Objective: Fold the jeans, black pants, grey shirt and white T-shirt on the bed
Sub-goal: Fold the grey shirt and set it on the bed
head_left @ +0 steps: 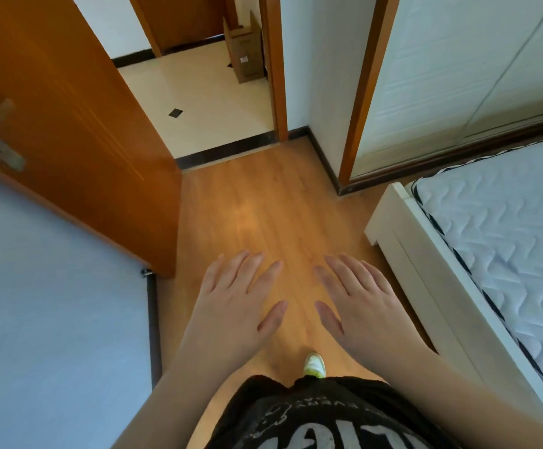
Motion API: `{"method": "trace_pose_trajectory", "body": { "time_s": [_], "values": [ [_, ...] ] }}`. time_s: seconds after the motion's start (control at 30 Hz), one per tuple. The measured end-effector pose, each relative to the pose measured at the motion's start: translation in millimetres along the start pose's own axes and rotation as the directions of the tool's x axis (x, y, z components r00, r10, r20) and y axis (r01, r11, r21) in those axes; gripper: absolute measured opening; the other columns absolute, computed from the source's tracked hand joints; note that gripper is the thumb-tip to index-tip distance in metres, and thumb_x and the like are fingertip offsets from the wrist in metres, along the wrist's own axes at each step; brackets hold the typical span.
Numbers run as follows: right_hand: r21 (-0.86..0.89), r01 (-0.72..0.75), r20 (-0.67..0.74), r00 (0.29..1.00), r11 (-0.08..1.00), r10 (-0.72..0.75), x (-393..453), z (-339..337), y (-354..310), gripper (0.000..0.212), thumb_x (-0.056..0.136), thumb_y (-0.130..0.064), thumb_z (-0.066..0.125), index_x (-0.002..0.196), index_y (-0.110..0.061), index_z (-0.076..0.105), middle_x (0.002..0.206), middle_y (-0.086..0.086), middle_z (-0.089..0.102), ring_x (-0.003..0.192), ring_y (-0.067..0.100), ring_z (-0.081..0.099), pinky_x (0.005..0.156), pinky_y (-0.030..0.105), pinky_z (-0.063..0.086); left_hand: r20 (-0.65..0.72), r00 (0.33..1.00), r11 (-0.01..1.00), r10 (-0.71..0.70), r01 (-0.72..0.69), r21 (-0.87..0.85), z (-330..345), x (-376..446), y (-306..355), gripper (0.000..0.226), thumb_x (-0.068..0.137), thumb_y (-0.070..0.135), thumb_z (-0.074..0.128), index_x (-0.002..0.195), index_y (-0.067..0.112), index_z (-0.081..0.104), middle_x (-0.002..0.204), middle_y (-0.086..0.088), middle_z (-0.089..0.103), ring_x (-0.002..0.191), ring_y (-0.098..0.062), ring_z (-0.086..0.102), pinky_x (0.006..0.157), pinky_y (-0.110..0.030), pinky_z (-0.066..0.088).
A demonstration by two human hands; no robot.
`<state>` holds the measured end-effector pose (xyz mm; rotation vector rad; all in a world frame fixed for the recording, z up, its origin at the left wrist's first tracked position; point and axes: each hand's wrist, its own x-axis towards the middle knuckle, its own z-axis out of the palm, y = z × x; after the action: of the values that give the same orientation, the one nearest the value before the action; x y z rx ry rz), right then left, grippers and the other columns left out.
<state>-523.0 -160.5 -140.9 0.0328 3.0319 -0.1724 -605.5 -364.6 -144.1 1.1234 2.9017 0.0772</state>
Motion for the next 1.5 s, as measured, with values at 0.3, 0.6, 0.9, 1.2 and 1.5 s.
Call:
{"method": "trace_pose_trajectory", "body": {
  "time_s": [0.3,0.6,0.9,1.2,1.5],
  "values": [
    [0.019,-0.151,-0.035,0.988,0.988,0.152,134.8,-2.4,45.0,0.055,0.098,-0.052,0.028,0.142,-0.024,0.047,0.148,0.001,0.046,0.14,0.027,0.038,0.112,0.044,0.024,0.087,0.988,0.992,0.125,-0.124,-0.019,-1.0,152.9,-61.4,0.057,0.1,0.058,0.025,0.15,0.033,0.03,0.153,0.003,0.039,0.146,-0.018,0.027,0.116,-0.053,0.026],
    [0.043,-0.307,-0.02,0.951,0.951,0.308,285.7,-9.0,67.4,0.056,0.1,-0.054,0.023,0.142,-0.026,0.047,0.151,-0.001,0.043,0.142,0.024,0.034,0.115,0.044,0.027,0.139,0.95,0.959,0.281,-0.282,-0.017,-2.6,312.5,-141.7,0.062,0.098,0.061,0.017,0.15,0.032,0.032,0.152,0.002,0.041,0.145,-0.021,0.031,0.115,-0.046,0.018],
    [0.063,-0.502,-0.086,0.858,0.863,0.506,368.3,-29.4,125.0,0.055,0.098,-0.052,0.029,0.14,-0.024,0.051,0.149,-0.002,0.046,0.141,0.024,0.036,0.114,0.045,0.027,0.105,0.863,0.867,0.495,-0.498,0.012,-8.4,476.9,-161.7,0.06,0.097,0.062,0.027,0.149,0.033,0.034,0.154,0.002,0.038,0.146,-0.023,0.027,0.118,-0.049,0.019],
    [0.162,-0.675,-0.094,0.716,0.72,0.692,398.4,-26.3,251.1,0.055,0.098,-0.049,0.029,0.14,-0.021,0.05,0.149,-0.002,0.044,0.141,0.023,0.035,0.114,0.046,0.03,0.132,0.708,0.709,0.694,-0.703,0.048,8.3,636.3,-67.9,0.059,0.096,0.063,0.031,0.144,0.031,0.043,0.15,-0.001,0.045,0.142,-0.025,0.035,0.116,-0.048,0.02],
    [0.232,-0.761,-0.04,0.615,0.606,0.788,428.2,-43.9,366.9,0.056,0.099,-0.047,0.024,0.143,-0.022,0.047,0.153,-0.003,0.04,0.144,0.022,0.031,0.117,0.042,0.021,0.121,0.565,0.557,0.816,-0.825,0.098,1.1,757.9,33.7,0.06,0.097,0.059,0.031,0.147,0.028,0.039,0.154,-0.004,0.038,0.146,-0.026,0.027,0.118,-0.048,0.015]
  ]
}}
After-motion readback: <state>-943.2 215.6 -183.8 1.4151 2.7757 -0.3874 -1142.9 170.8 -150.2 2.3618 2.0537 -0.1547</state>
